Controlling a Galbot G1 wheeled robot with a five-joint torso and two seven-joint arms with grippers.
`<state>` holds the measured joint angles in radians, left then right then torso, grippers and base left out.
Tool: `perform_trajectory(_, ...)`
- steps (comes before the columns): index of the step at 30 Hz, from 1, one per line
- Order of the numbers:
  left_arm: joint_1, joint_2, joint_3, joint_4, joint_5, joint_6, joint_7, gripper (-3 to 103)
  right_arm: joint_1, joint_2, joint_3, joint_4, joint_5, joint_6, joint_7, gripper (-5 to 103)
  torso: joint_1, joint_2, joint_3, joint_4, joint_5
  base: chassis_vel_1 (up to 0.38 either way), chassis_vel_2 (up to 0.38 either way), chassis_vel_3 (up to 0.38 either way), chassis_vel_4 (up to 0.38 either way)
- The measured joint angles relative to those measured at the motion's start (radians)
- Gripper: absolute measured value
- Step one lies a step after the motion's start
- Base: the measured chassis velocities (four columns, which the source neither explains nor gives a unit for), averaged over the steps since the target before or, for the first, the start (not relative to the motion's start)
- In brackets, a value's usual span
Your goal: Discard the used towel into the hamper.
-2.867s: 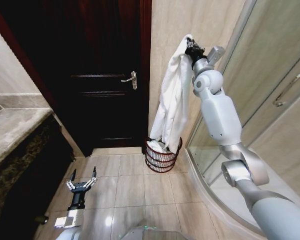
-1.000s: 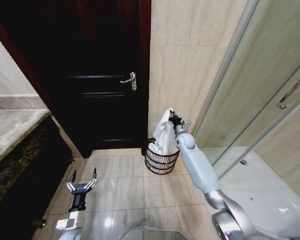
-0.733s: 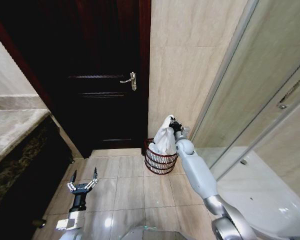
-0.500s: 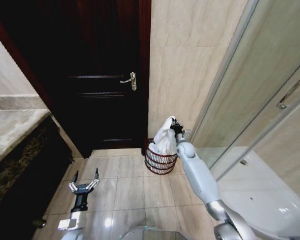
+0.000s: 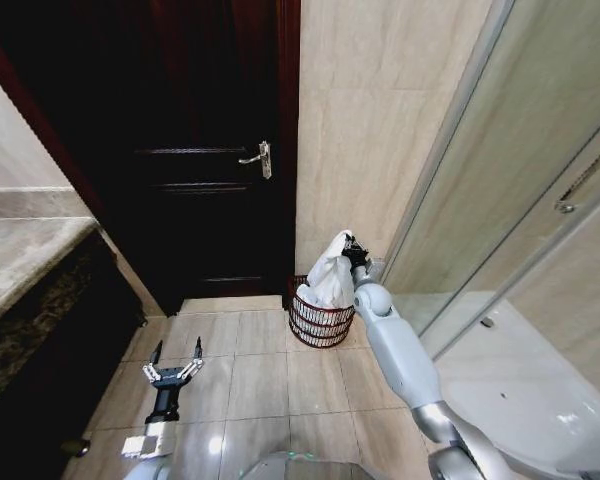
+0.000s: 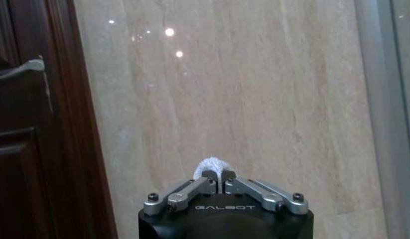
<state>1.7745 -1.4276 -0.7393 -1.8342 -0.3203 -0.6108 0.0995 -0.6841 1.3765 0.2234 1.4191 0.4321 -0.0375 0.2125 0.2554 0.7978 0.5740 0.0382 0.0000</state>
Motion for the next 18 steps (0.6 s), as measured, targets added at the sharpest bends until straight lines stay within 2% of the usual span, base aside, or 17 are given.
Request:
perform_trajectory(4, 0.006, 0.001, -0.007, -0.002, 0.004, 0.001, 0.002, 100, 0.015, -0.001, 0.011, 0.020, -0.030, 0.006, 0.005, 2, -0.017, -0.038, -0.021, -0.0001, 0.0000, 0.000, 0.000, 0.000, 0.000)
perform_trajectory(14, 0.006, -0.003, -0.011, -0.001, 0.002, -0.003, 0.002, 100, 0.045, -0.005, 0.019, 0.007, -0.040, 0.004, 0.005, 2, -0.032, -0.074, -0.043, 0.0000, -0.0001, 0.000, 0.000, 0.000, 0.000)
perform_trajectory(18, 0.005, -0.003, -0.011, 0.009, -0.002, -0.008, 0.002, 100, 0.050, -0.010, 0.022, 0.000, -0.037, 0.003, 0.000, 2, -0.043, -0.102, -0.059, -0.0001, -0.0001, 0.000, 0.000, 0.000, 0.000)
